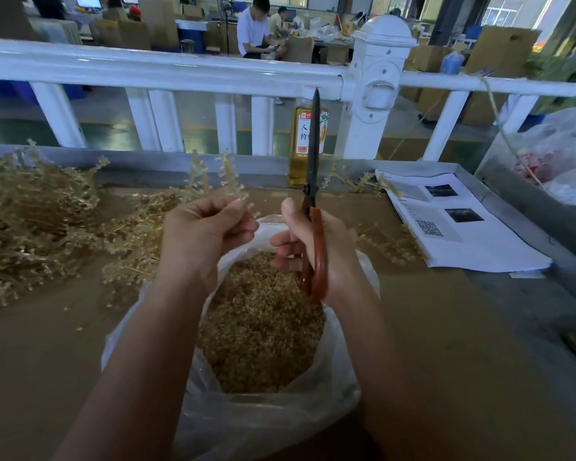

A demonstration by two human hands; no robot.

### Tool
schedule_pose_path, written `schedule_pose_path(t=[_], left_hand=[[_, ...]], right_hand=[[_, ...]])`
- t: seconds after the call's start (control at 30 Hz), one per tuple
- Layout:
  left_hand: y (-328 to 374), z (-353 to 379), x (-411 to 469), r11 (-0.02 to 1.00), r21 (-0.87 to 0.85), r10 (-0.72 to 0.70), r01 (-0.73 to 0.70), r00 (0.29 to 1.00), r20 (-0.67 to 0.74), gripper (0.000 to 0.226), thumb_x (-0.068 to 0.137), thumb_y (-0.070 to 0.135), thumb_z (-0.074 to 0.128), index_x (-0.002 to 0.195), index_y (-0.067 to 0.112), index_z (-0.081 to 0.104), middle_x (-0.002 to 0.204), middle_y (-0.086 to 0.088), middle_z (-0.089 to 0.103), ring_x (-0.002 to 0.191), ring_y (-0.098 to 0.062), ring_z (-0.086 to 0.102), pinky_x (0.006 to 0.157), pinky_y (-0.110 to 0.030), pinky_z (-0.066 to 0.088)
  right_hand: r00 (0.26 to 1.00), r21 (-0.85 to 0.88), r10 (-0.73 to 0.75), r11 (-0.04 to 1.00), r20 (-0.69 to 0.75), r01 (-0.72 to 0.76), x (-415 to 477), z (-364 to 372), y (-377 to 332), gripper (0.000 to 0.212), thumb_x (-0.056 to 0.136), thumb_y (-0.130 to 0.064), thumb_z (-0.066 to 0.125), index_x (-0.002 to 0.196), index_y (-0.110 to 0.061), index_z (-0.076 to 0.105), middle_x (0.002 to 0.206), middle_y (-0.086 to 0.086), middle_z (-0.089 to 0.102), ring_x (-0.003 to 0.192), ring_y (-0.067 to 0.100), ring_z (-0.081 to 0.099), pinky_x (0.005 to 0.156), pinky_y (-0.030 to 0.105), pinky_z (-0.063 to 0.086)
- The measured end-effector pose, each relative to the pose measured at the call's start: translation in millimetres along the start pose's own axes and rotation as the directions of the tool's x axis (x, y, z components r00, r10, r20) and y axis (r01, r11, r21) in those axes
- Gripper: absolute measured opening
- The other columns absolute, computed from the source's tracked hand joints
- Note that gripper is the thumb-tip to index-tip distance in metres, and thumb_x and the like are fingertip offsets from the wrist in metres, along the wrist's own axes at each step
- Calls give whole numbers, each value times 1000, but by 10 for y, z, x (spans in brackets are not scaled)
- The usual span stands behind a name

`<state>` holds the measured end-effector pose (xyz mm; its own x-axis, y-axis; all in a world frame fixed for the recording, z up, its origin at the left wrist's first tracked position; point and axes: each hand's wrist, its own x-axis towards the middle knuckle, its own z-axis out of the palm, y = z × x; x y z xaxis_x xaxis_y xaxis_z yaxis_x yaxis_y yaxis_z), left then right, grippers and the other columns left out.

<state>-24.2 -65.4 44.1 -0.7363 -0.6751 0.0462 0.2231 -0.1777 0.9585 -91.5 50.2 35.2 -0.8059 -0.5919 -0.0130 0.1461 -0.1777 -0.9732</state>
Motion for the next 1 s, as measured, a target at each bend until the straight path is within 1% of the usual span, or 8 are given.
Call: schedule_pose_path(t=[0.1, 0.23, 0.4, 0.5, 0.6, 0.77, 0.83, 1.0], left_hand=[[19, -27, 76, 998, -56, -12, 11, 1000, -23, 14, 85, 0, 59, 72, 6, 61, 52, 0, 65, 51, -8, 64, 51, -16, 51], [75, -4, 145, 992, -122, -14, 12, 1000, -23, 15, 84, -3, 58, 72, 6, 61, 54, -1, 65, 53, -10, 64, 54, -18, 53], [80, -5, 151, 994, -97, 50, -52, 998, -24, 30, 84, -5, 58, 59, 13, 58, 52, 5, 59, 49, -8, 57, 49, -16, 48], [61, -12, 151, 995, -23, 96, -98, 994, -49, 24, 86, 0, 58, 65, 11, 59, 50, 7, 58, 47, -4, 55, 48, -15, 47], [54, -30, 158, 992, 21, 129, -128, 989, -70, 23, 88, 0, 57, 68, 12, 61, 49, 9, 59, 49, -3, 55, 51, -15, 48], [68, -37, 153, 987, 65, 152, -148, 987, -53, 22, 90, -1, 52, 74, 13, 57, 67, -2, 55, 51, -2, 55, 52, -14, 48], [78, -39, 156, 981, 83, 183, -178, 982, -57, 20, 91, -1, 52, 76, 13, 56, 70, -4, 54, 51, -2, 55, 52, -14, 48], [68, -28, 168, 971, 98, 227, -219, 971, -80, 17, 91, -1, 52, 79, 11, 56, 70, -4, 54, 51, -1, 55, 54, -15, 49]], right_hand=[[1000, -210, 8, 978, -20, -12, -13, 5, -28, 42, 65, -54, 67, 74, -15, 56, 46, -6, 58, 40, 6, 54, 41, 21, 49], [999, -324, 38, 946, 38, -23, -45, 3, -28, 33, 80, -44, 67, 60, -19, 58, 41, -5, 50, 33, 9, 45, 35, 19, 39], [997, -501, 32, 866, 68, 6, -38, 21, -42, 24, 87, -26, 59, 64, -18, 56, 41, -5, 44, 32, 12, 40, 37, 21, 35], [991, -580, 99, 814, 90, -29, -3, 16, -87, 36, 88, -21, 55, 53, -20, 47, 35, -7, 41, 33, 10, 39, 44, 26, 35], [971, -662, 184, 749, 155, -36, 13, 18, -122, 56, 92, -22, 50, 36, -20, 51, 29, -13, 44, 29, 2, 42, 45, 15, 34], [951, -714, 274, 695, 146, -91, -22, 55, -114, 40, 93, -28, 48, 54, -20, 44, 38, -6, 43, 32, 7, 40, 46, 25, 35], [941, -717, 296, 691, 164, -93, -44, 46, -99, 36, 92, -30, 48, 58, -20, 44, 46, -2, 44, 35, 10, 40, 44, 22, 35], [926, -614, 299, 783, 231, -100, -88, 42, -4, 13, 82, -33, 46, 72, -25, 44, 60, 3, 39, 47, 17, 34, 47, 28, 25]])
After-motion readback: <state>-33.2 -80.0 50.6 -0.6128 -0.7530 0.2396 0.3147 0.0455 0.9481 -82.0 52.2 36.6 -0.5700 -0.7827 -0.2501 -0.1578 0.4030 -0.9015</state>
